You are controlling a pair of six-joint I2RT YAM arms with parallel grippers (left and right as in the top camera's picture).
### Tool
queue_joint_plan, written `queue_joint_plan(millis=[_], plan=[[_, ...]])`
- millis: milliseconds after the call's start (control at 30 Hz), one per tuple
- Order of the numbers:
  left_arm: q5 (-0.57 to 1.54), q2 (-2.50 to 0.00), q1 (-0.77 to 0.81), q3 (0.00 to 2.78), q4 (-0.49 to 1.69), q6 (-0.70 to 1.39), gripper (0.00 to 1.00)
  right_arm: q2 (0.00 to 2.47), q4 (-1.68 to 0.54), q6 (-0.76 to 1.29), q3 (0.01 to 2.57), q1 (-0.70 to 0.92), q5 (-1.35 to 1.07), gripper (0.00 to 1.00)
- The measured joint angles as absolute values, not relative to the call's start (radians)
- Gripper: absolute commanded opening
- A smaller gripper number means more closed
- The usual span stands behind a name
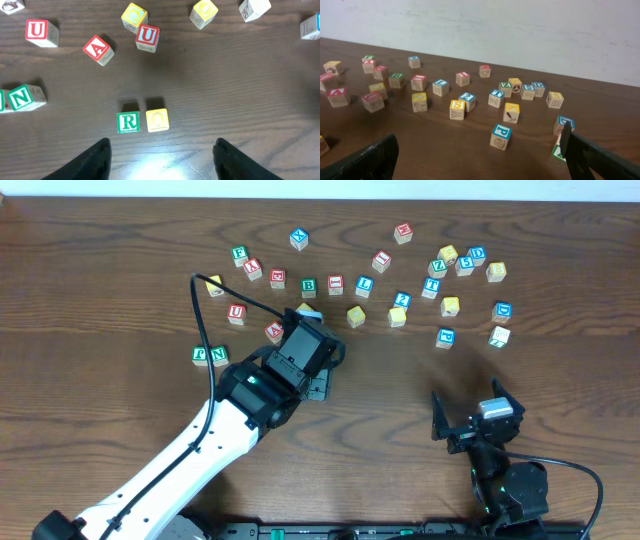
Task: Spell out ROBOT
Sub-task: 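Reach the left gripper to the green B block and grasp it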
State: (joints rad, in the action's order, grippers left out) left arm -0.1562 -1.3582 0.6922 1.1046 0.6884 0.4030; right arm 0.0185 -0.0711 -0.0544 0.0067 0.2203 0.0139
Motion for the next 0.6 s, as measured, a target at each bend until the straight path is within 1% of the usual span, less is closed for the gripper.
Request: queue_joint_plan(millis=[33, 67, 167, 200, 267, 333, 400, 433, 600], plan=[[-0.152, -1.375, 0.666, 1.137, 0.709, 0.392, 0.74, 0.019, -0.071, -0.054, 0.007, 0.220, 0.014, 0.99], [-0.152, -1.402, 0.625, 1.192, 0.713, 0.380, 0.75, 0.019, -0.071, -0.054, 0.007, 0.220, 0.014, 0.99], [-0.128, -1.502, 0.559, 1.376, 0.828, 0.348, 0.76, 0.019, -0.072, -0.054, 0.007, 0.220, 0.014, 0.99], [-0.122, -1.599, 0.522, 1.526, 0.850, 0.333, 0.78, 0.019, -0.071, -0.054, 0.007, 0.220, 0.014, 0.99], [-0.103, -1.705, 0.500, 1.676, 0.944, 0.310, 0.79, 0.019, -0.071, -0.054, 0.007, 0.220, 0.014, 0.99], [-0.062, -1.866, 0.497, 1.881, 0.967, 0.287, 0.83, 0.019, -0.071, -0.054, 0.007, 0.220, 0.014, 0.99], [-0.015, -1.956, 0.498, 1.977, 0.980, 0.279, 0.88, 0.019, -0.070, -0.054, 0.007, 0.220, 0.014, 0.99], [0.004, -1.991, 0.497, 2.004, 0.978, 0.279, 0.88, 0.019, -0.071, -0.054, 0.007, 0.220, 0.014, 0.99], [0.070, -2.149, 0.486, 2.040, 0.987, 0.268, 0.92, 0.019, -0.071, -0.054, 0.007, 0.220, 0.014, 0.99]])
